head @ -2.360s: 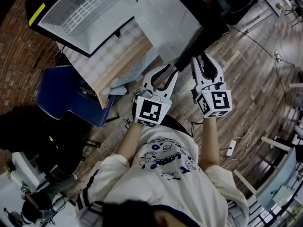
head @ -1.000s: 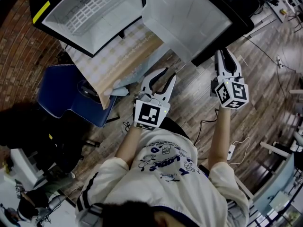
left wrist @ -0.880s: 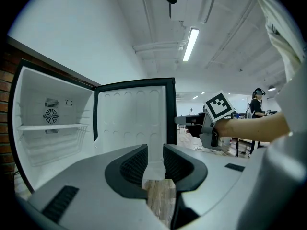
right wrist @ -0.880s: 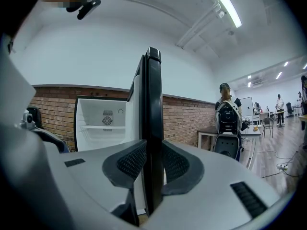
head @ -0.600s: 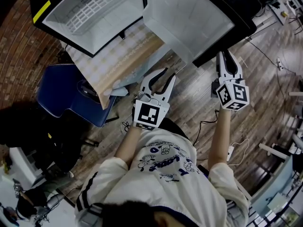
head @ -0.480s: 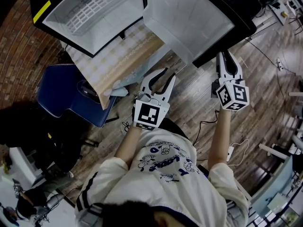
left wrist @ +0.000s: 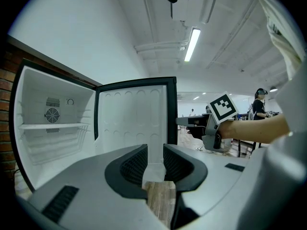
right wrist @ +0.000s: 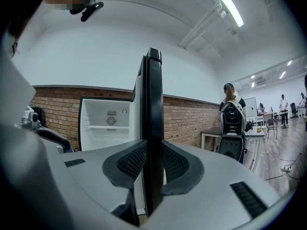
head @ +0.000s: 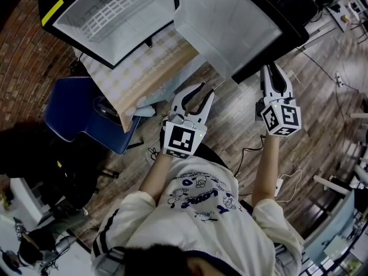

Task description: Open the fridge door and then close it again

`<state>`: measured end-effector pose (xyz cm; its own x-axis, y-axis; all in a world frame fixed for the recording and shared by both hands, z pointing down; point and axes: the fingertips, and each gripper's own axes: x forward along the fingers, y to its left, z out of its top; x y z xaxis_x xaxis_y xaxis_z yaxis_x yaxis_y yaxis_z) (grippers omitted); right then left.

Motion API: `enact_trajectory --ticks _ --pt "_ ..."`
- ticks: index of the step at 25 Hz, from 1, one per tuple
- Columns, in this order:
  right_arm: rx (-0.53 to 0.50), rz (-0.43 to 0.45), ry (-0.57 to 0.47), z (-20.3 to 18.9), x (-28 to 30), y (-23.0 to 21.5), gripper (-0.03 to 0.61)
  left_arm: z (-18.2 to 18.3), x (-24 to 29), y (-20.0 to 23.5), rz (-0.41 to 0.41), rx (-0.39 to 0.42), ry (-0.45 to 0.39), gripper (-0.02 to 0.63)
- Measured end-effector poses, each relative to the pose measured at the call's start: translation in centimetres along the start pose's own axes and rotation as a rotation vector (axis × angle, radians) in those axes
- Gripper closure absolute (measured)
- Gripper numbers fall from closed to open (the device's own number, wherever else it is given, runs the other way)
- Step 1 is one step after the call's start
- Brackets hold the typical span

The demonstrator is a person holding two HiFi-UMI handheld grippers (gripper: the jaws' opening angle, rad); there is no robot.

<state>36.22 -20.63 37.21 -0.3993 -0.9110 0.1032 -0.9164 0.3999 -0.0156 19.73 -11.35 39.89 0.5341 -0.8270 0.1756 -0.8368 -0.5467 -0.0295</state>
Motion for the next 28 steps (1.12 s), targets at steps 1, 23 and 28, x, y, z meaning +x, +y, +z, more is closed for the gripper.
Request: enact_trajectory --ticks 1,23,28 --pt "-0.005 0.002 0.001 0.0 -0.1 0.1 0.477 0.0 -0.1 -0.1 0.001 -0.001 0.000 0.503" --pt "-0.028 0.121 0.019 -0.5 -2.2 6.3 0.485 -0.2 -1.9 -0.9 0.025 -0.005 -0.011 0.503" --pt "-0.025 0.145 0.019 -0.7 -2.8 8.6 0.485 -0.2 -2.1 -1.2 0.032 -0.012 -0.029 0.503"
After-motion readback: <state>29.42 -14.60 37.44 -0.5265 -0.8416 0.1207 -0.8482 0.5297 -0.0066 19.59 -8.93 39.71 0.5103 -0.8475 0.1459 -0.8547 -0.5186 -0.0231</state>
